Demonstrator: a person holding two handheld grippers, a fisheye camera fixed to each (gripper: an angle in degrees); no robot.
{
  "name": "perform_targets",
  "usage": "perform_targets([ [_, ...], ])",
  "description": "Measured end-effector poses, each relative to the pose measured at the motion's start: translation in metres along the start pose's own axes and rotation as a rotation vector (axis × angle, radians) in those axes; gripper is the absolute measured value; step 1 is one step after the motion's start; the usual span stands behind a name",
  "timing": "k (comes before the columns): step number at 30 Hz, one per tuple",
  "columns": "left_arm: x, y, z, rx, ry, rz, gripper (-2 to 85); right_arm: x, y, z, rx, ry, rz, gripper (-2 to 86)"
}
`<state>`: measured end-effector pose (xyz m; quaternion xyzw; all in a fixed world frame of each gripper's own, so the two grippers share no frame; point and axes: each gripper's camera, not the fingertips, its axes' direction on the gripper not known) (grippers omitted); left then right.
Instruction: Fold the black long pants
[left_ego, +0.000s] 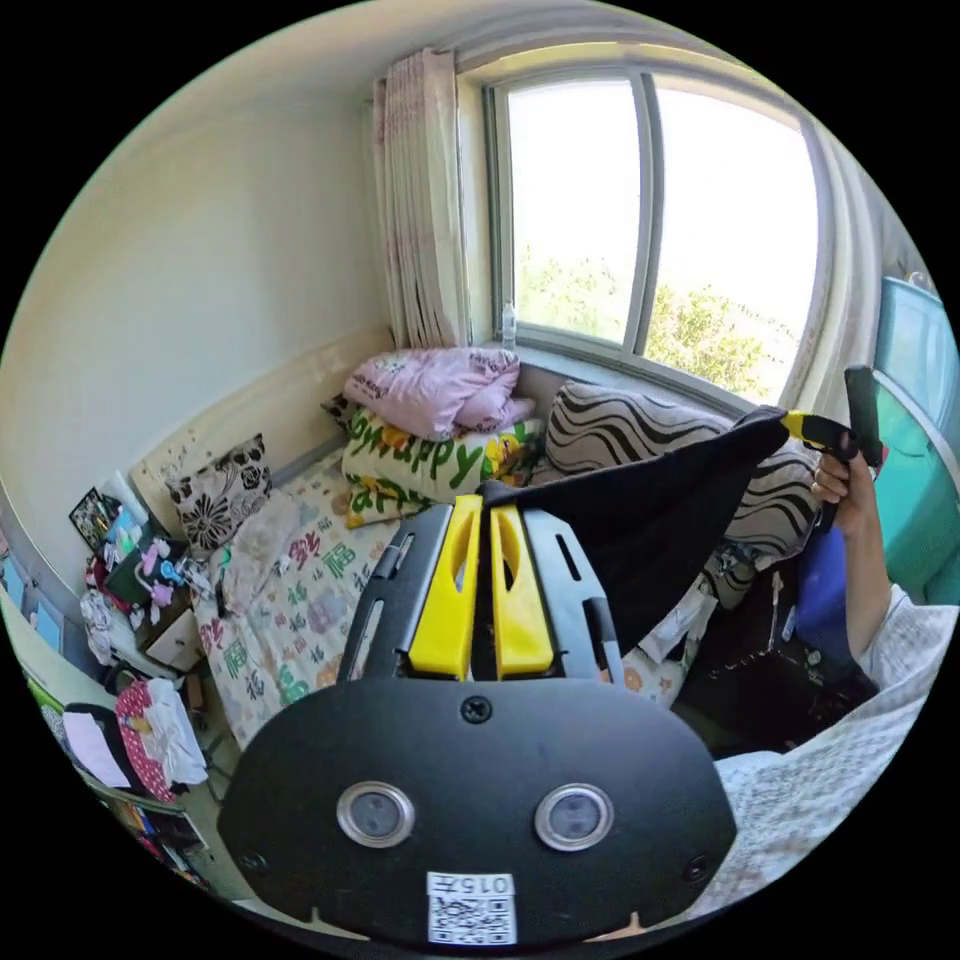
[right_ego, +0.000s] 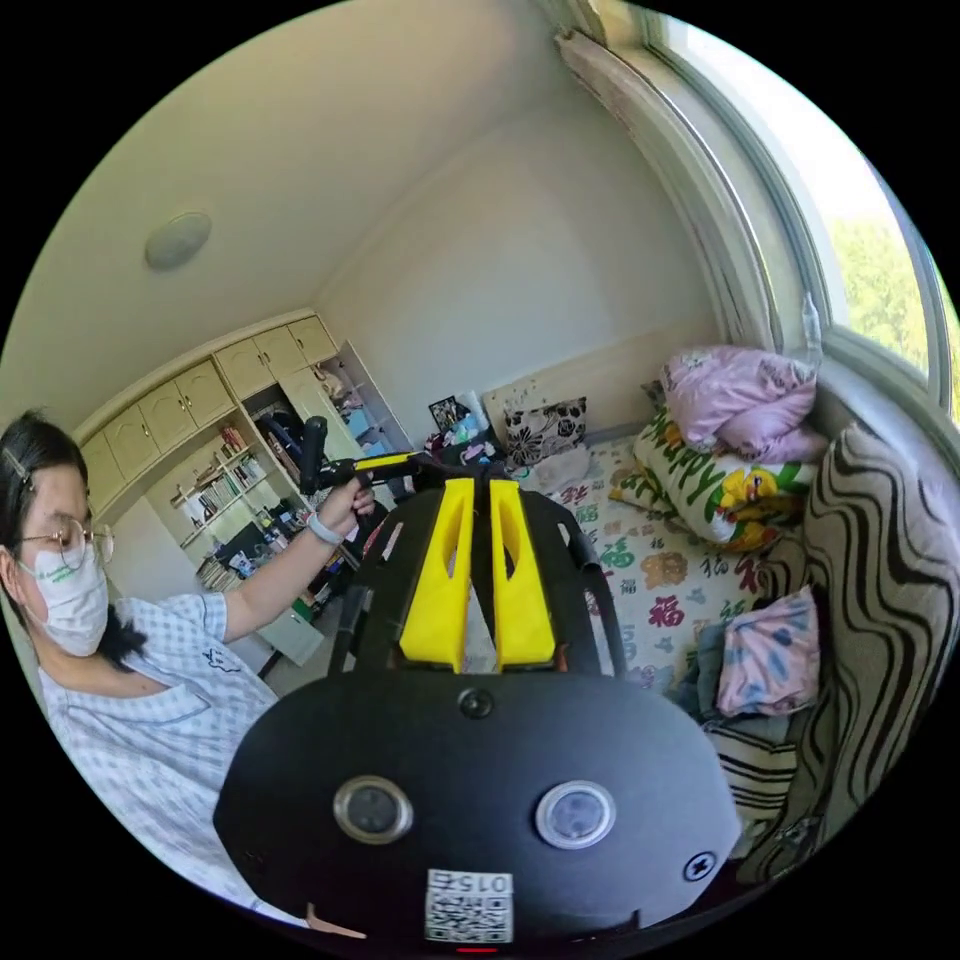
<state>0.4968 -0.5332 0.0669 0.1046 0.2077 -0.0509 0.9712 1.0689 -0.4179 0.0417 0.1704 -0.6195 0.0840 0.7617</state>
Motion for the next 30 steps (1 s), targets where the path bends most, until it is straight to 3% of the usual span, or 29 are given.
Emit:
perform_targets([
  [4,-0.027,-0.057,-0.064,0.165,-0.006,0.026,0.2,-0.036,-0.053,-0.015,0.075,0.048,-0.202,2.4],
  [8,-0.06,-0.071,-0.145,0.321,0.004,0.1,0.1,-0.078,-0.069,-0.008,0.066,-0.026,-0.368,2.4],
  [13,-0.125,-0.021,-0.208,0.31,0.076,0.172,0.1,-0.113,-0.028,0.07,-0.078,-0.209,-0.467,2.6],
  [17,-0.206,0.065,-0.202,0.145,0.147,0.088,0.1,-0.097,0.025,0.177,-0.215,-0.346,-0.332,2.6],
  [19,-0.246,0.111,-0.181,0.03,0.155,0.008,0.1,-0.067,0.076,0.268,-0.307,-0.419,-0.128,2.2],
  [23,-0.345,0.244,-0.117,-0.306,0.179,-0.211,0.1,-0.015,0.179,0.418,-0.503,-0.497,0.213,1.0],
  [25,-0.384,0.307,-0.091,-0.483,0.158,-0.296,0.1,0.001,0.255,0.516,-0.689,-0.522,0.355,0.0],
  [27,-0.435,0.39,-0.07,-0.654,0.034,-0.412,0.2,-0.006,0.304,0.585,-0.867,-0.63,0.38,-0.3],
  [30,-0.493,0.481,-0.059,-0.773,0.027,-0.582,0.3,-0.027,0.358,0.68,-1.087,-0.702,0.343,-0.3],
])
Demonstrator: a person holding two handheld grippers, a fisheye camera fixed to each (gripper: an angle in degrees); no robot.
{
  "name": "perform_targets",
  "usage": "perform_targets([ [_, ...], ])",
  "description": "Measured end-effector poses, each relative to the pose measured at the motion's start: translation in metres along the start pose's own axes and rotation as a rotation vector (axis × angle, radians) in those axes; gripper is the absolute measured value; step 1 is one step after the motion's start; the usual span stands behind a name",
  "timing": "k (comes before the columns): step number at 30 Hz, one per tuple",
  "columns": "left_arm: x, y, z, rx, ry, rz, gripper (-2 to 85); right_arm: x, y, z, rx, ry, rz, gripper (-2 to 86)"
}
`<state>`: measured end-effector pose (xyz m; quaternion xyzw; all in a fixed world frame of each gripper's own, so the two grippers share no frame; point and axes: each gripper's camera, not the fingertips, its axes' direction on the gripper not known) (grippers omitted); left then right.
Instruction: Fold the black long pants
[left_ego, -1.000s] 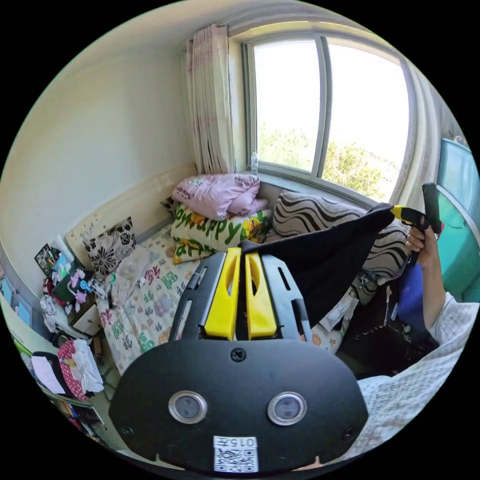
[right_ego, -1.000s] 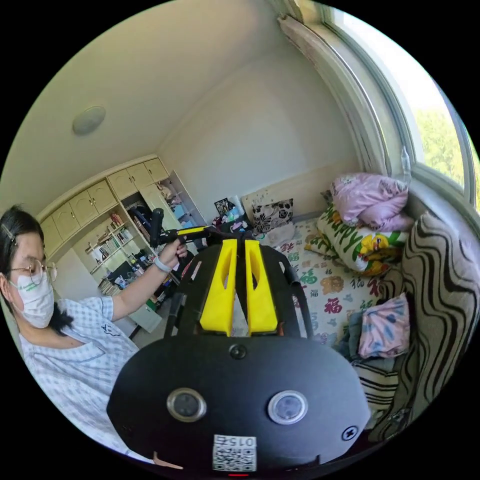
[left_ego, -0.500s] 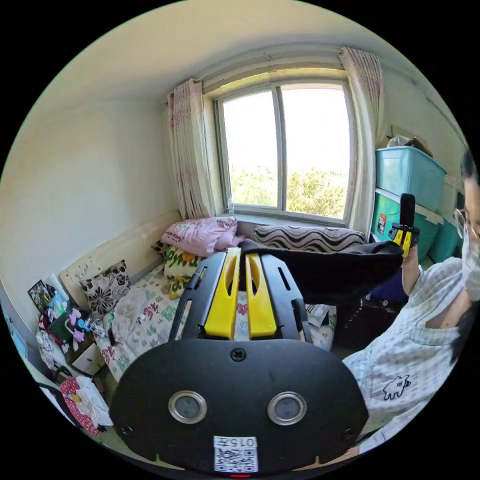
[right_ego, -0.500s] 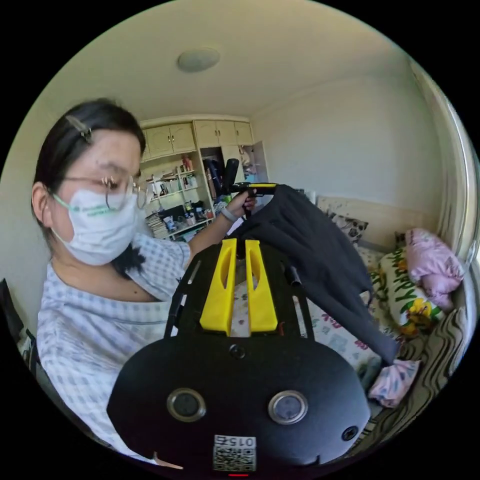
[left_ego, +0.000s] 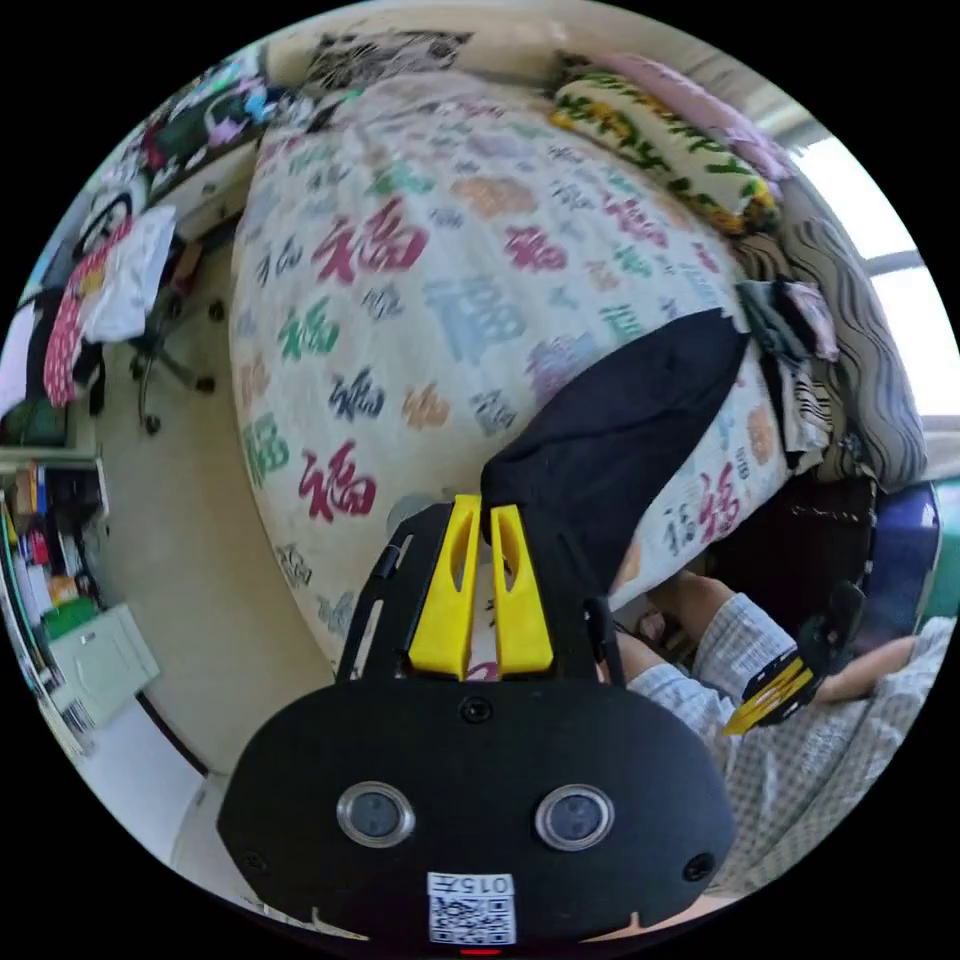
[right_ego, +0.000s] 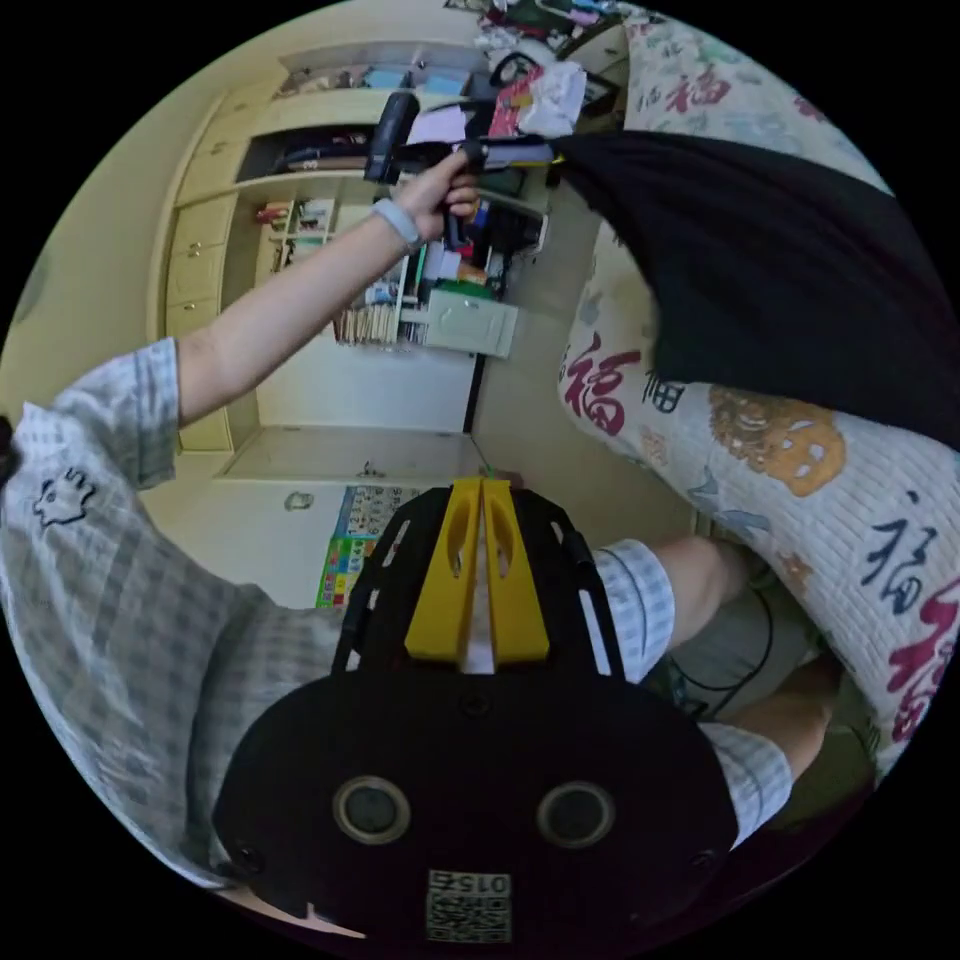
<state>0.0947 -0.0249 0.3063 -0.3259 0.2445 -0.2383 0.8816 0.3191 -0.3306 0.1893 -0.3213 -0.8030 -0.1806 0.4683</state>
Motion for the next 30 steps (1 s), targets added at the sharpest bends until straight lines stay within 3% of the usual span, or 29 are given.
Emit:
perform_targets([
  [3,-0.057,0.015,0.031,-0.01,0.033,-0.064,0.4,0.033,-0.045,0.011,0.024,-0.013,0.032,0.5],
  [9,-0.152,0.022,0.02,0.291,0.333,-0.216,0.4,0.108,-0.112,-0.048,0.064,0.351,0.112,7.0],
  [13,-0.181,-0.012,0.002,0.317,0.267,-0.121,0.4,0.141,-0.198,-0.049,0.007,0.509,0.085,10.9],
  [17,-0.214,-0.051,-0.021,0.326,0.249,-0.041,0.4,0.167,-0.267,-0.033,0.009,0.541,0.171,13.7],
  [20,-0.235,-0.072,-0.037,0.319,0.241,0.015,0.4,0.203,-0.313,-0.027,-0.058,0.619,0.332,9.9],
  [23,-0.255,-0.091,-0.047,0.272,0.193,0.062,0.4,0.206,-0.333,-0.041,-0.11,0.721,0.275,5.8],
  [28,-0.293,-0.114,-0.07,0.276,0.204,0.101,0.6,0.169,-0.324,-0.104,-0.072,0.582,0.191,1.4],
  [30,-0.313,-0.124,-0.085,0.283,0.297,0.121,0.8,0.135,-0.324,-0.111,-0.115,0.591,0.084,1.2],
])
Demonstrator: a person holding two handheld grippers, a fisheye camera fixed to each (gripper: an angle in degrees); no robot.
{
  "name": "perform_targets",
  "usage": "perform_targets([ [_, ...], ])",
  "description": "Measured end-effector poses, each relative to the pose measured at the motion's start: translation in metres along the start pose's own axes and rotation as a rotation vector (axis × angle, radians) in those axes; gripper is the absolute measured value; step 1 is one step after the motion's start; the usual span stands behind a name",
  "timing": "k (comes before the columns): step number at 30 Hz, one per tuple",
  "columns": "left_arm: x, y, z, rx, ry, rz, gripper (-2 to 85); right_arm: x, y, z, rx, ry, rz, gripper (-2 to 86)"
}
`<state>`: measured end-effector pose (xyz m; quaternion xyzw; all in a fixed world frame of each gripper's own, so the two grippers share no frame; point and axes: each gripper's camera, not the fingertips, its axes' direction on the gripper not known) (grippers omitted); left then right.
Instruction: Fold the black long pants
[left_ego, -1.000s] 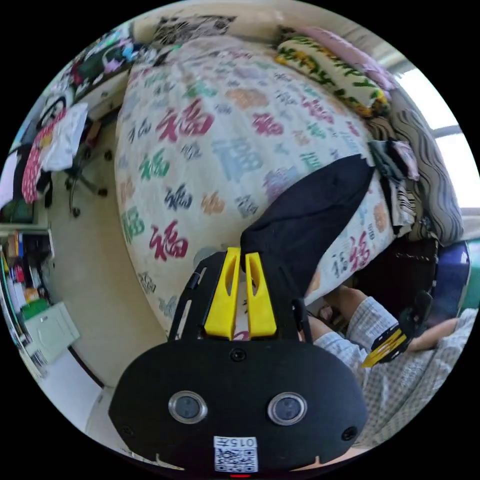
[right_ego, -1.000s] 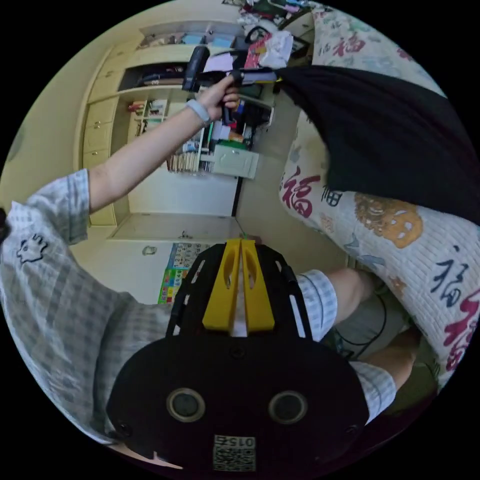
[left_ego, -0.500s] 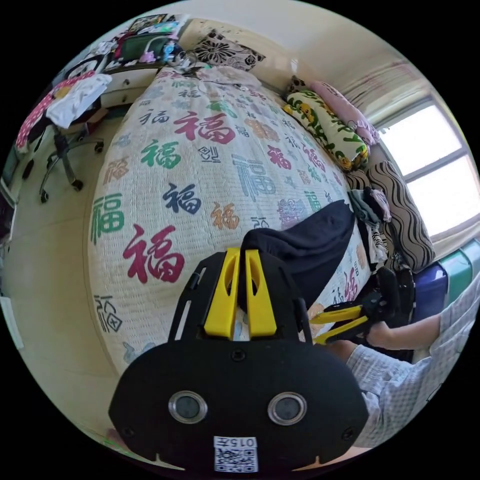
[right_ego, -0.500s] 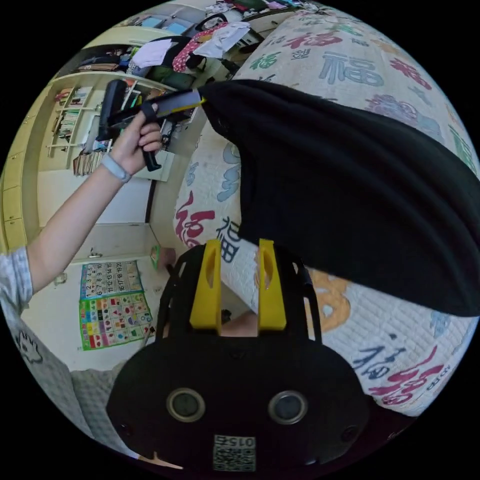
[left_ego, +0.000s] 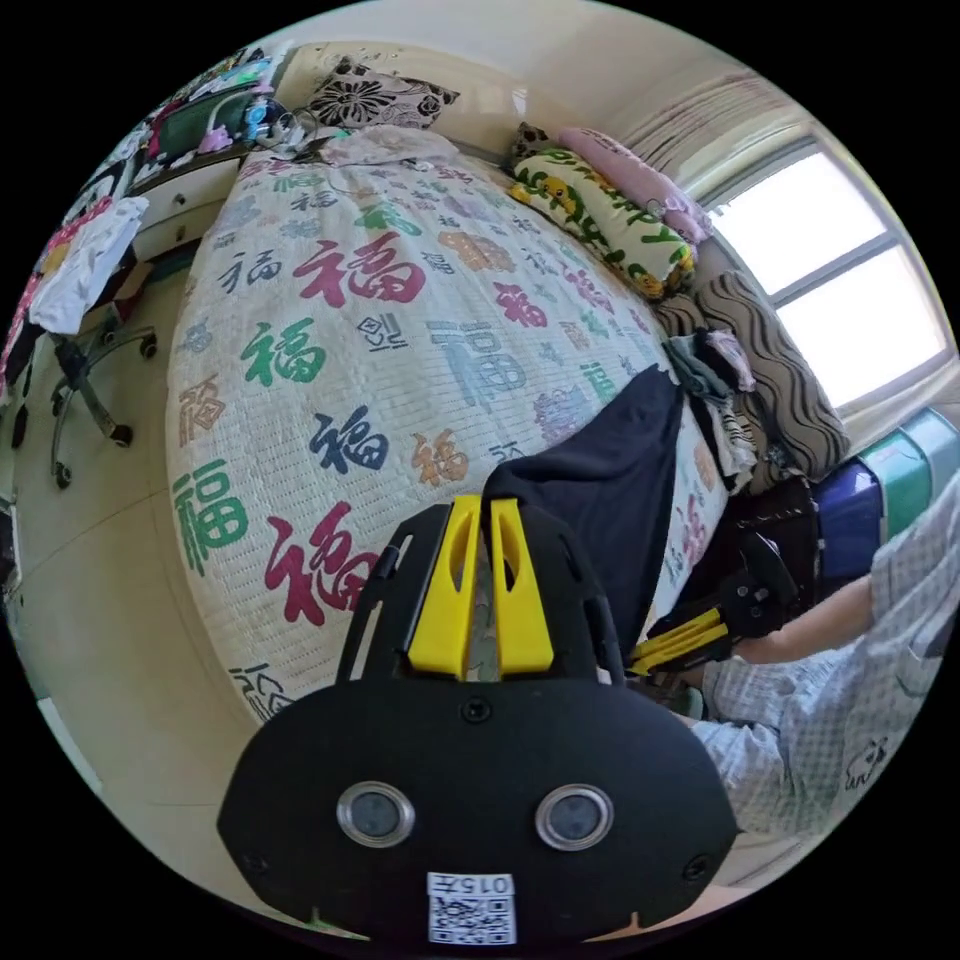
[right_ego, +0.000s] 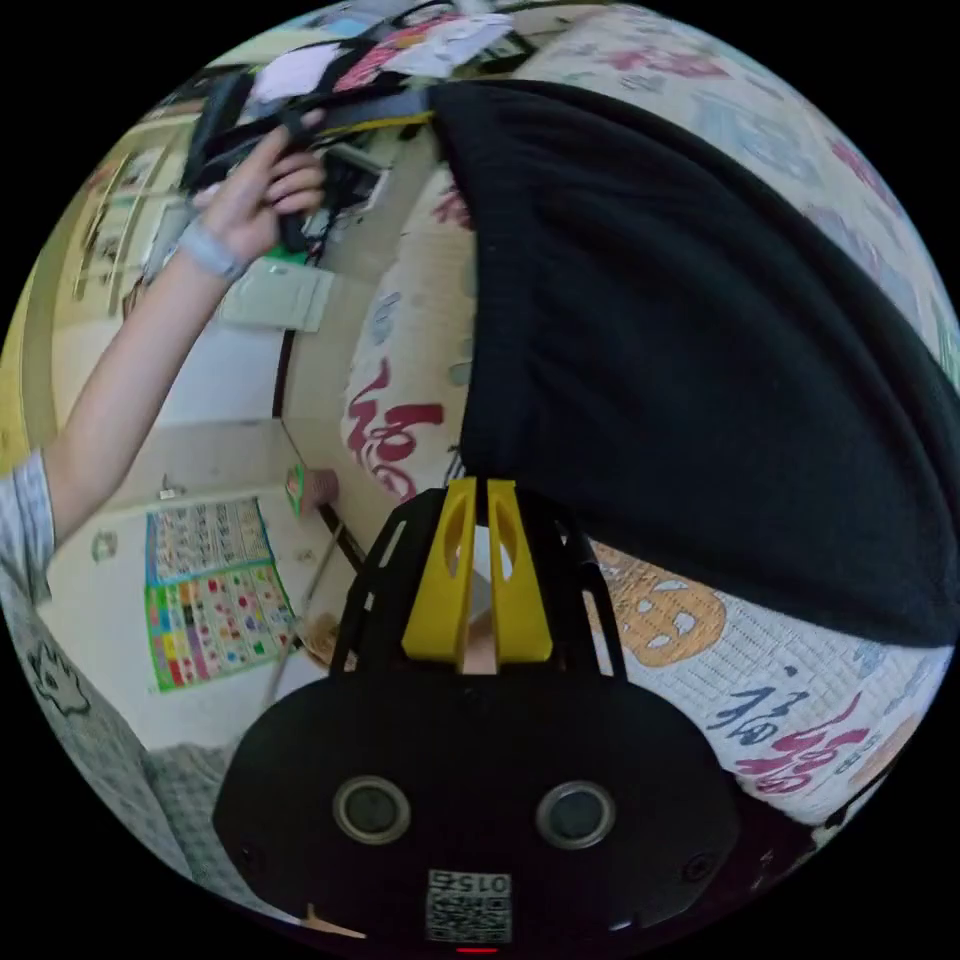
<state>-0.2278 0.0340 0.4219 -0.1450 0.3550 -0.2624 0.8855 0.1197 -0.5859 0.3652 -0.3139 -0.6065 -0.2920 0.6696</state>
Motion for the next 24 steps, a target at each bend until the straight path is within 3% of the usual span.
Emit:
perform_targets([
  [2,-0.011,-0.007,-0.009,-0.055,0.019,0.039,1.0,-0.025,0.001,-0.018,-0.02,0.04,-0.103,1.3],
  [7,-0.058,0.0,-0.011,-0.329,-0.159,0.069,2.5,-0.054,-0.032,-0.004,-0.169,-0.116,-0.176,4.3],
  [9,-0.09,0.015,-0.006,-0.442,-0.147,-0.024,4.6,-0.05,-0.048,0.011,-0.284,-0.087,-0.132,6.6],
  [11,-0.107,0.024,-0.011,-0.44,-0.069,-0.075,5.2,-0.039,-0.055,0.004,-0.349,-0.126,-0.095,7.8],
  [13,-0.122,0.029,-0.022,-0.369,0.044,-0.118,4.4,-0.015,-0.049,-0.034,-0.334,-0.247,-0.06,7.8],
  [16,-0.162,0.04,-0.047,-0.149,0.277,-0.294,0.4,0.034,-0.022,-0.089,-0.311,-0.276,0.018,7.5],
  [18,-0.199,0.058,-0.068,0.105,0.457,-0.5,-0.3,0.069,0.0,-0.127,-0.3,-0.269,0.088,7.5],
  [21,-0.196,0.059,-0.096,0.287,0.282,-0.544,0.5,0.126,0.042,-0.208,-0.218,-0.23,0.22,7.4],
  [24,-0.154,0.028,-0.093,0.257,0.177,-0.427,2.8,0.188,0.08,-0.31,-0.043,-0.115,0.354,7.5],
])
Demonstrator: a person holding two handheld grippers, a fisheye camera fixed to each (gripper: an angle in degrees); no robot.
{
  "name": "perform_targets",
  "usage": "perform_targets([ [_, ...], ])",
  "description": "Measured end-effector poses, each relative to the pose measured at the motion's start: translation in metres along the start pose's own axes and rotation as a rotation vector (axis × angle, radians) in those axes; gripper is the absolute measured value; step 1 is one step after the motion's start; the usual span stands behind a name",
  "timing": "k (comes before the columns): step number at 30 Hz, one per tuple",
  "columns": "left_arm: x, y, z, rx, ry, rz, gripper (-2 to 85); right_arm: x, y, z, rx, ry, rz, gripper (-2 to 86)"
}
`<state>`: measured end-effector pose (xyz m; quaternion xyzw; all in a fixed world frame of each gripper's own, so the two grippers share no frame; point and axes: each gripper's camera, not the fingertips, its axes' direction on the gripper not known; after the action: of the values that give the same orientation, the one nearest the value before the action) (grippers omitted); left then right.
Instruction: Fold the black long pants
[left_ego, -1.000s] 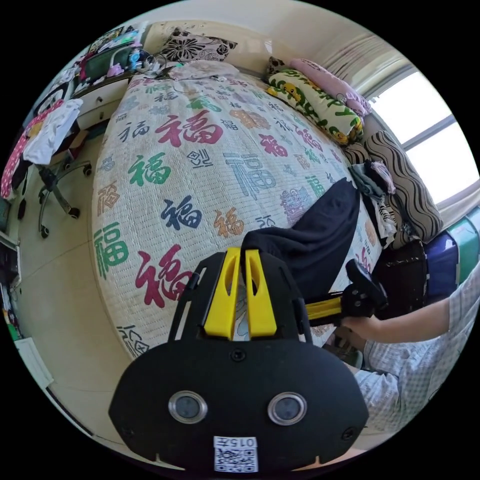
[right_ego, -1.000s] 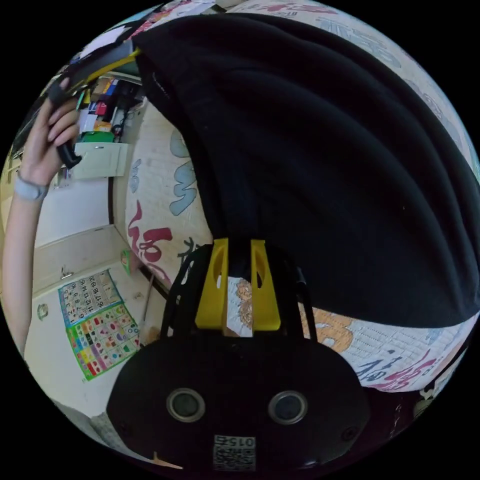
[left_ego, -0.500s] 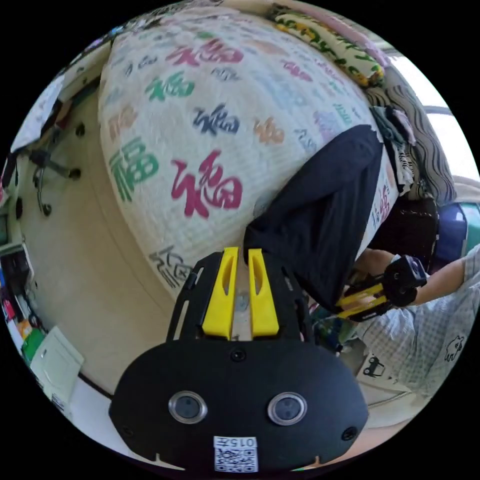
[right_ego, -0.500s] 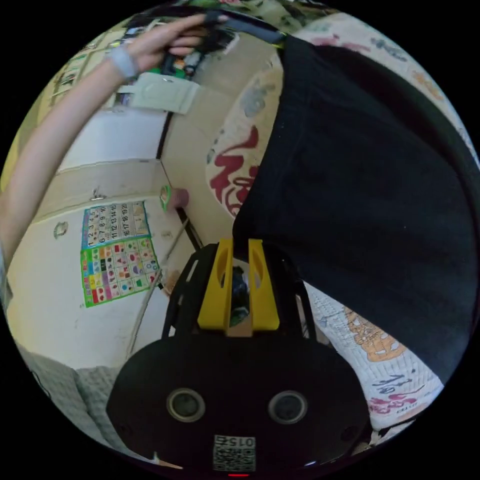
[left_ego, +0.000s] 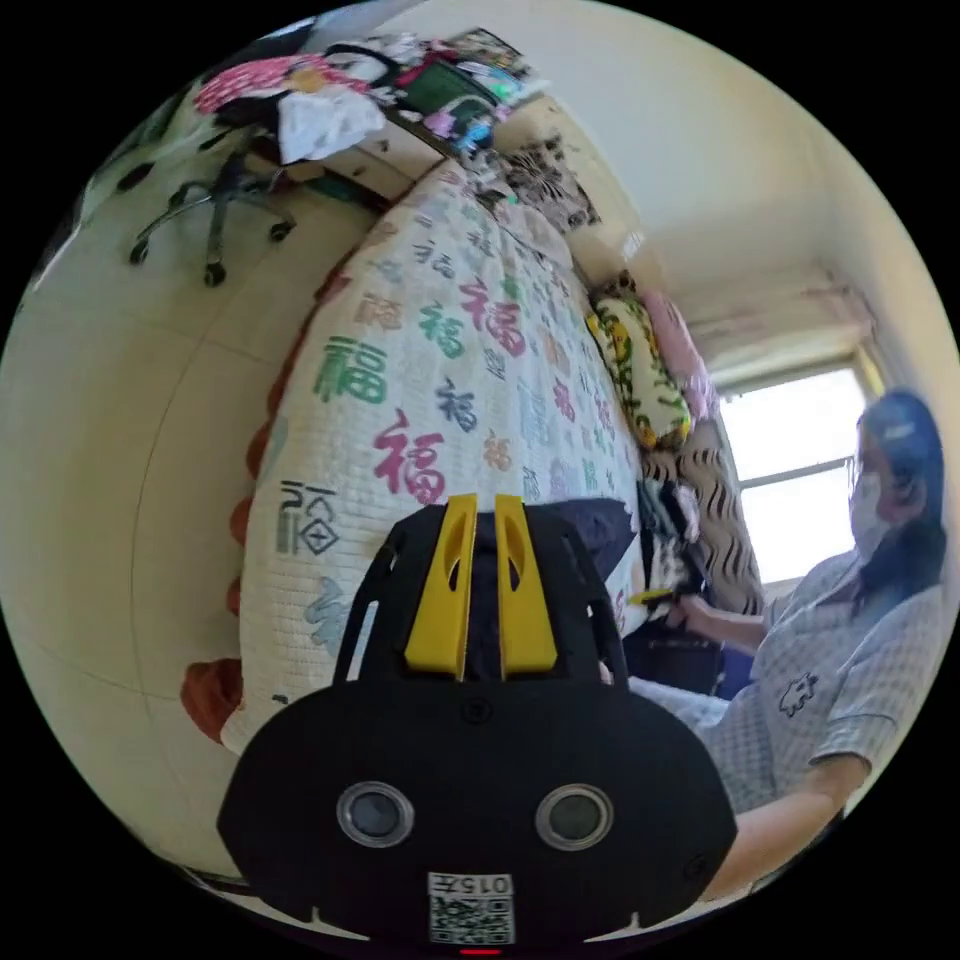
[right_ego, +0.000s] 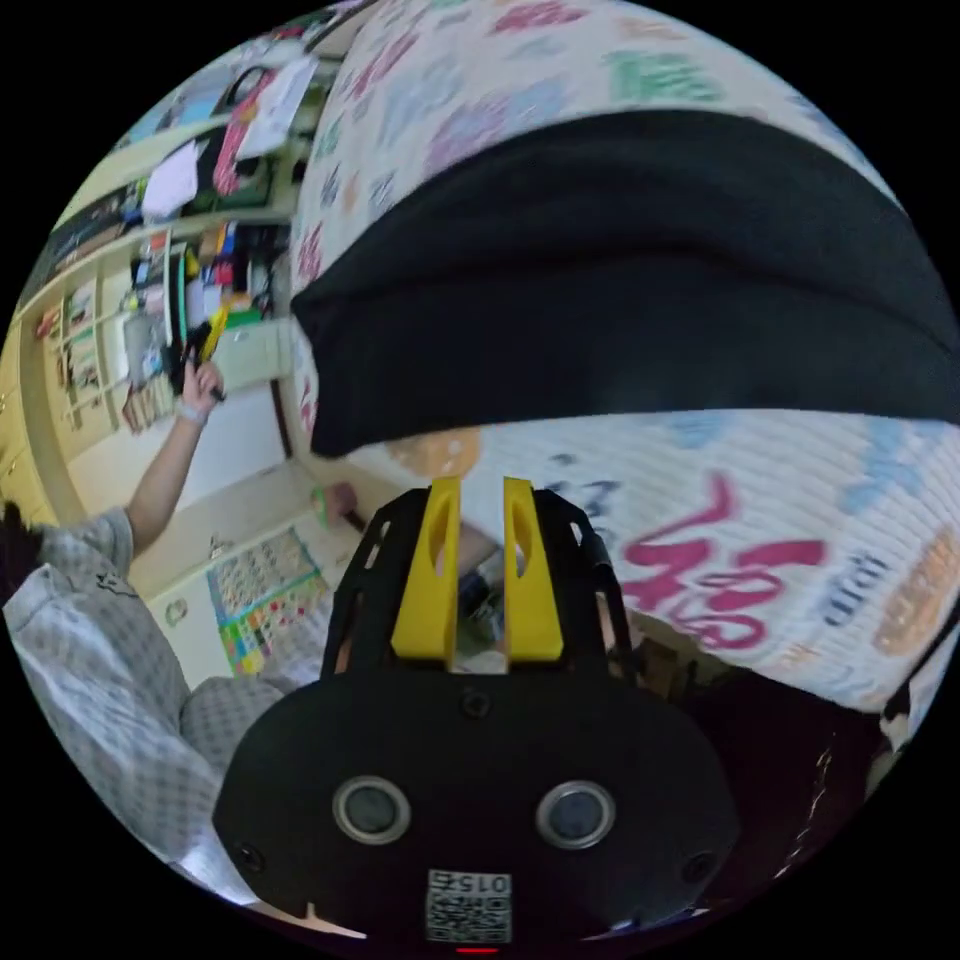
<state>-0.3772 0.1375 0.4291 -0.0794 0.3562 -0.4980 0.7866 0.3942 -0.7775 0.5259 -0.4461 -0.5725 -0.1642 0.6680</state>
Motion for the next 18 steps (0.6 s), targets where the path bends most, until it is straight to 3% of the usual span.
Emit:
perform_targets([
  [4,0.081,-0.003,0.078,-0.203,-0.091,0.186,5.5,0.088,0.012,-0.152,0.307,0.103,0.181,8.4],
  [7,0.14,0.0,0.167,-0.336,-0.126,0.292,5.4,0.133,0.005,-0.23,0.406,0.191,0.223,9.2],
  [11,0.192,-0.007,0.275,-0.368,-0.157,0.377,5.2,0.172,-0.017,-0.286,0.401,0.206,0.199,10.2],
  [16,0.226,-0.042,0.352,-0.379,-0.218,0.452,6.4,0.199,-0.046,-0.311,0.193,0.132,0.123,9.6],
  [18,0.236,-0.059,0.39,-0.44,-0.31,0.516,6.8,0.191,-0.041,-0.321,0.169,0.225,0.097,7.5],
])
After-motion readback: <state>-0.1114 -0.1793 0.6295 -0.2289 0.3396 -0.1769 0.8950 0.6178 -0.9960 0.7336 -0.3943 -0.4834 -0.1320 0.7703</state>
